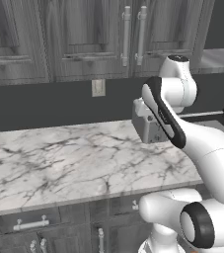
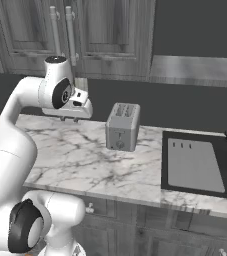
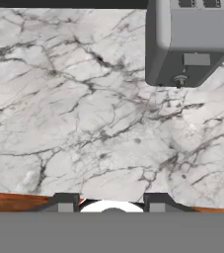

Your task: Move the bowls from the cabinet to the plates on the dining table.

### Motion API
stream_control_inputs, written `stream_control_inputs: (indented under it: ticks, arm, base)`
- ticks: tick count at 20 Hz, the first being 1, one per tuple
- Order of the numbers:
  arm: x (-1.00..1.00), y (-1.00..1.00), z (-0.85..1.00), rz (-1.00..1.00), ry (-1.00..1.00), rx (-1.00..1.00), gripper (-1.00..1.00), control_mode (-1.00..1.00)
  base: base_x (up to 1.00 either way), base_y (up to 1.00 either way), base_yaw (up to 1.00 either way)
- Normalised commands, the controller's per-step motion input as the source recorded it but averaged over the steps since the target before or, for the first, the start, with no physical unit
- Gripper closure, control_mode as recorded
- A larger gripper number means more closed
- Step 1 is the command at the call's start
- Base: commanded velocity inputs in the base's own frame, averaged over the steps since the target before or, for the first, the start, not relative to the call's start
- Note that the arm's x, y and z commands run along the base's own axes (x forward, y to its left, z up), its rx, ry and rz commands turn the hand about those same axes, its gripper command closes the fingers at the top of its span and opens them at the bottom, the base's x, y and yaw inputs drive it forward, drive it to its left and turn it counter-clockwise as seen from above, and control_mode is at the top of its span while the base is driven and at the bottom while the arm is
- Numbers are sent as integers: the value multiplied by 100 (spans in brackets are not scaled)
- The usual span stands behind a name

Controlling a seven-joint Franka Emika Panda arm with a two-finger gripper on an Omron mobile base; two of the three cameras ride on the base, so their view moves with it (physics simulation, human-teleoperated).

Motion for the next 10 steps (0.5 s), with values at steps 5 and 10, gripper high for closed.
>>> stream_control_inputs:
  ticks: [5,10]
  arm:
    - [0,0,2,0,0,0,-100,-100]
    - [0,2,28,0,-9,0,-100,-100]
  base:
    - [0,0,0]
    - [0,0,0]
